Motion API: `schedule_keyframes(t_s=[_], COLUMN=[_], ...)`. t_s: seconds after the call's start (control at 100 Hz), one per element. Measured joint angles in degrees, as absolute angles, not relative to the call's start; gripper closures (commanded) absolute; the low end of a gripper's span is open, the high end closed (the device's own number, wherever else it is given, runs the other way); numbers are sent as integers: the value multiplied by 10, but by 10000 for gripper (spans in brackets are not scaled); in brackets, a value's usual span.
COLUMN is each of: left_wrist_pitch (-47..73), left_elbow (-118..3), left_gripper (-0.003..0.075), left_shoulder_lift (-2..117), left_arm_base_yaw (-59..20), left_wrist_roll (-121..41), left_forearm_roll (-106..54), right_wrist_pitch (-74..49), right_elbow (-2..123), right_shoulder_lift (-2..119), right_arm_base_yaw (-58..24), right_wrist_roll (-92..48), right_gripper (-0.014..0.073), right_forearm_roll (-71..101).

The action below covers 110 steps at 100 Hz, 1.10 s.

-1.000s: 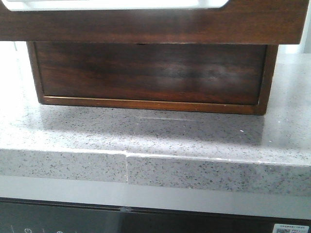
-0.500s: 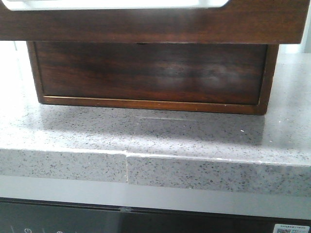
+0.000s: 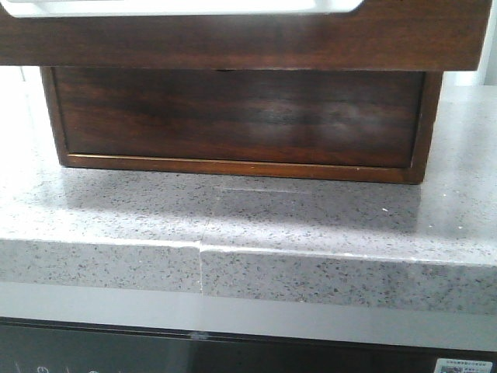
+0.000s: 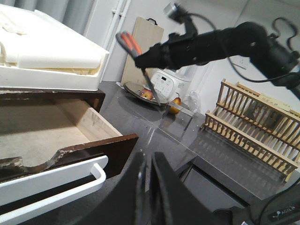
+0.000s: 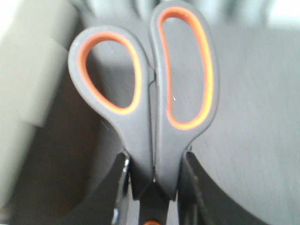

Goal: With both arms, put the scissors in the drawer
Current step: 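Carry the scissors with the right gripper into the open drawer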

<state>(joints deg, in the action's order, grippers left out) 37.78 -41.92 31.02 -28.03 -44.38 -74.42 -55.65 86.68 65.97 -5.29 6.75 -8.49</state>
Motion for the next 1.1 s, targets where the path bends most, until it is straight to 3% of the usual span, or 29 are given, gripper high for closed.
schedule_keyframes(t_s=[0.25,0.6,1.1], left_wrist_pitch=[374,373,372], left_elbow=[-419,-419,-419], left_gripper=[740,740,740], left_shoulder_lift=[310,310,310], left_arm_base_yaw=[-280,-280,-280], left_wrist_roll=[-447,-449,-449], left_forearm_roll=[-740,-740,-740], right_wrist_pitch=[-554,-519,-537], right_elbow=[986,997,997], right_shoulder_lift=[662,738,919], right_arm_base_yaw=[-209,-409,-436], right_wrist_roll=[-16,-173,-259], right_gripper=[664,664,667], right_forearm_roll=[-85,-84,-116])
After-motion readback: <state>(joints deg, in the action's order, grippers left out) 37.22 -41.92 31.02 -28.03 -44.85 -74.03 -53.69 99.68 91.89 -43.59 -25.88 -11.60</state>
